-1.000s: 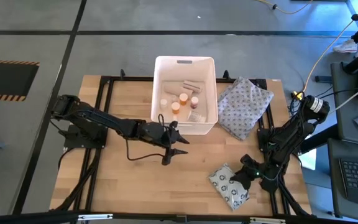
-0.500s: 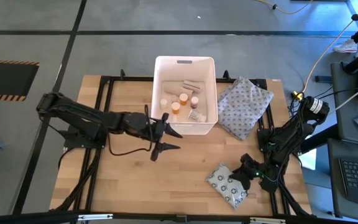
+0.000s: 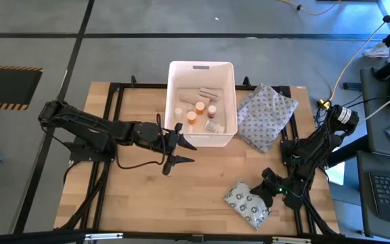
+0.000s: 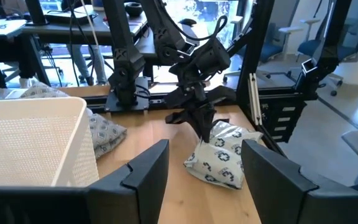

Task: Pick & place medical supplies in basket/bin
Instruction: Put the mailer bag into the white bin

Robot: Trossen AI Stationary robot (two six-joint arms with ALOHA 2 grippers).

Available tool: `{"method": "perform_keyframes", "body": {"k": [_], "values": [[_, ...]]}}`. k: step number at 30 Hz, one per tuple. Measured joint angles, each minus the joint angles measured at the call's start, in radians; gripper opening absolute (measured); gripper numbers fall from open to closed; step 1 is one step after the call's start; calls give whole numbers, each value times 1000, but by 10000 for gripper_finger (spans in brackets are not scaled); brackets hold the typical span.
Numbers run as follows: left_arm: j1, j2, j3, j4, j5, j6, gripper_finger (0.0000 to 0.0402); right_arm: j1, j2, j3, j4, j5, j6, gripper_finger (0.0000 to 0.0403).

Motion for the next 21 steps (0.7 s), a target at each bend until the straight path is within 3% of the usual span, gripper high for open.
{"method": "perform_keyframes", "body": {"k": [14,21], "values": [[0,0,0,-1,0,0,194,0,-45,1,62,-5,-133,1],[1,-29,0,-1,-13,0,194,-9,-132,67,61,50,-366,0]]}}
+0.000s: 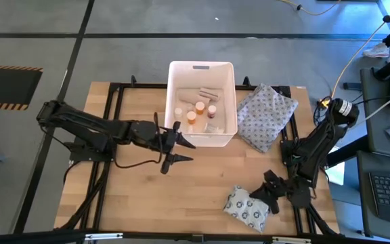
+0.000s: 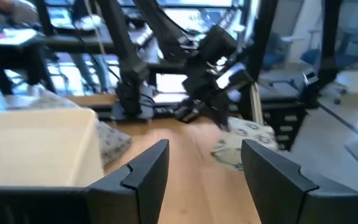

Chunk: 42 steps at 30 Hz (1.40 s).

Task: Pick & place medical supplies in basket/bin
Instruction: Put the mailer bag into the white bin

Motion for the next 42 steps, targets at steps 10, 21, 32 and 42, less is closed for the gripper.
{"method": "perform_keyframes", "body": {"k": [10,21,32,42], "values": [[0,-117,2,-69,-244,119,194,-147,-103,199,-80,11,-550,0],[0,-274,2,-412,-506,97,194,-407,-135,650,-414,104,-1284,0],[0,-291,2,-592,-513,22,194,-844,-128,865,-413,-61,-1828,0],[0,-290,2,-606,-513,22,194,-1124,93,862,-375,-231,-1830,0]]}}
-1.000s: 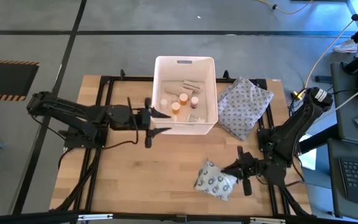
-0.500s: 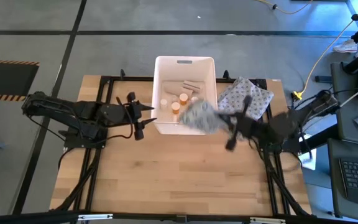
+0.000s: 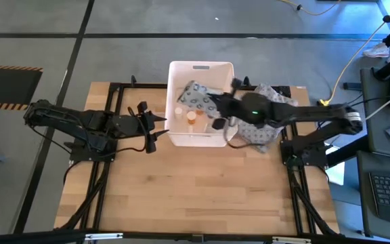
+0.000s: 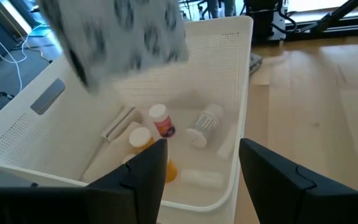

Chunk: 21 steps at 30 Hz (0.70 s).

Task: Pick & place medical supplies in basket/bin
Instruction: Put the mailer bag into the white bin

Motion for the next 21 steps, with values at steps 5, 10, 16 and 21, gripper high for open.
{"method": "perform_keyframes", "body": {"k": [5,10,16,21], "values": [[0,0,0,-17,0,0,194,-66,112,-1,-56,-111,13,0],[0,0,0,-36,0,1,194,-103,189,-1,-77,-269,98,0],[0,0,0,-50,0,1,194,-139,243,1,-114,-388,167,0],[0,0,-1,-51,0,0,194,-164,274,-3,-206,-427,163,0]]}}
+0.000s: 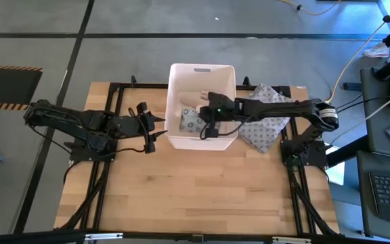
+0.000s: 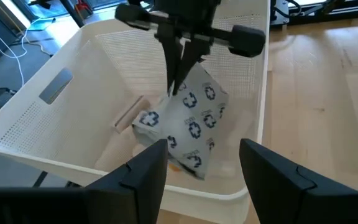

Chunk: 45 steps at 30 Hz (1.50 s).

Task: Pick & place medical supplies in basket/bin
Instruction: Put the mailer bag into the white bin, then return to Home Position

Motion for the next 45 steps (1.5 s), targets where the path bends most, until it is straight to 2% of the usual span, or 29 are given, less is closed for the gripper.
{"method": "perform_keyframes", "body": {"k": [5,11,19,24,27,31,37,41,45], "values": [[0,0,0,-2,0,0,194,-7,35,-1,-45,-4,5,0],[0,0,0,-5,0,1,194,-6,76,0,-39,-108,22,0],[0,0,-1,-8,0,1,194,-6,119,0,-64,-130,26,1],[0,0,-1,-8,0,2,194,-6,111,0,-72,-131,23,19],[0,0,-1,-15,0,2,194,-5,107,1,-71,-131,30,45],[0,0,-1,-23,0,3,194,-4,107,6,-90,-131,71,107],[0,0,-1,-24,32,-18,194,-3,104,146,-292,-134,173,199],[13,-14,-1,-23,20,-51,194,9,44,244,-427,-181,229,229],[22,-85,-28,18,89,-60,194,44,-117,176,-436,-241,281,238]]}}
